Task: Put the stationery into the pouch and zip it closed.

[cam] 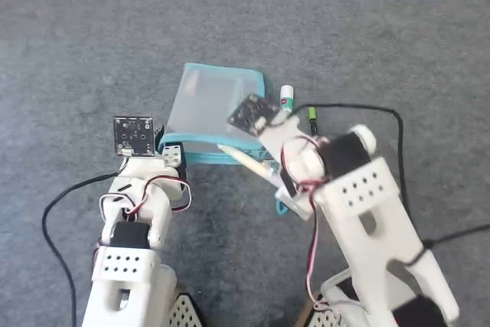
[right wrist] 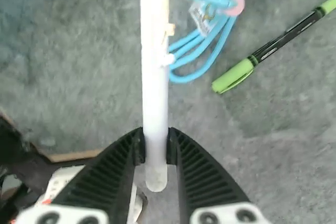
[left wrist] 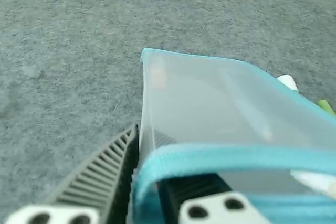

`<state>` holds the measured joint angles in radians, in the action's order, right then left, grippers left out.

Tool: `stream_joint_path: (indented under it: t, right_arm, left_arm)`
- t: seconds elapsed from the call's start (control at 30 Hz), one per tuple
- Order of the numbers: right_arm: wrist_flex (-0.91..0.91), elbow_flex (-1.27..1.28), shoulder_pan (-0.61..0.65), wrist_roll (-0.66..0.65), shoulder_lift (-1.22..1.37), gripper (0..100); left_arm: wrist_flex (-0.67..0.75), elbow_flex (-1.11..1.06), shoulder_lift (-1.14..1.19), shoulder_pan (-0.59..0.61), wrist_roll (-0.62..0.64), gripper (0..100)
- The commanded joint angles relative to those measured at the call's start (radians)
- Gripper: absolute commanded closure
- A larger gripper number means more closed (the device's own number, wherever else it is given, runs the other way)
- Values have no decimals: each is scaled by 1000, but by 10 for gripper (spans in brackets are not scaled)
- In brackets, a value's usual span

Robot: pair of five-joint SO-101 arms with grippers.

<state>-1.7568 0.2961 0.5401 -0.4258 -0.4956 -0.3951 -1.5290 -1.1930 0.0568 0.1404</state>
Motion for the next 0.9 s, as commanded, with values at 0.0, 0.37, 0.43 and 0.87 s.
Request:
stream_joint_path:
  t: [0.0,0.37,0.43,0.87]
  right_arm:
    - [-10,-146,5,46,65,991]
    - [-13,-522,7,133,464,991]
    - [-8,-559,7,166,516,991]
    - [36,-626,125,207,472,794]
  left_arm:
    - [-3,45,-18,2,12,988]
    - [5,2,-20,-207,-60,988]
    - [5,-1,-20,-233,-74,988]
    - [5,-4,-20,-236,-80,988]
